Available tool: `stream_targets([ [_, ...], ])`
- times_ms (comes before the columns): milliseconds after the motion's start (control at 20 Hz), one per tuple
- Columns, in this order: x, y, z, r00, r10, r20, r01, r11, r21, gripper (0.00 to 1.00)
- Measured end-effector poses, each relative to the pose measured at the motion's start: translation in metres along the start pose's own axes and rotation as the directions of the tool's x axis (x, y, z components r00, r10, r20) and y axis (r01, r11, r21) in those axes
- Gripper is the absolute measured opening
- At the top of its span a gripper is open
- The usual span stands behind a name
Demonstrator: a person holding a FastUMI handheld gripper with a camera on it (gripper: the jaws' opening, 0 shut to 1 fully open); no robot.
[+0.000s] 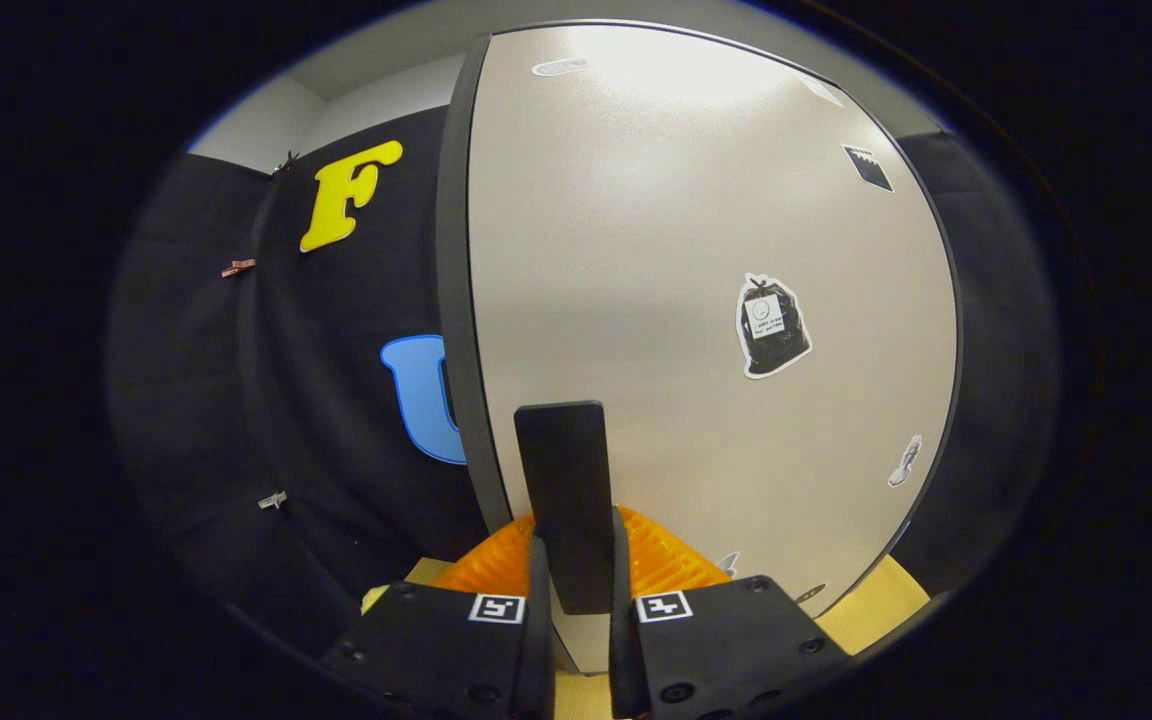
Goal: Open the shoe cabinet door, grab the shoes and put them into the shoe cabinet, then close the shoe cabinet door.
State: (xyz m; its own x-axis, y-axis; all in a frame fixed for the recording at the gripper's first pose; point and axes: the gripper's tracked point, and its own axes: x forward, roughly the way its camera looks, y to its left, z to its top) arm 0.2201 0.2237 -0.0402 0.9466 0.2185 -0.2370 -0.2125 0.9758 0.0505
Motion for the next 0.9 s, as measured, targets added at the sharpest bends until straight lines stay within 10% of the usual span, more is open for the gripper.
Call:
stream_targets([
  [900, -0.138, -0.042, 0.002, 0.992, 0.12, 0.034, -0.118, 0.992, -0.049, 0.16],
])
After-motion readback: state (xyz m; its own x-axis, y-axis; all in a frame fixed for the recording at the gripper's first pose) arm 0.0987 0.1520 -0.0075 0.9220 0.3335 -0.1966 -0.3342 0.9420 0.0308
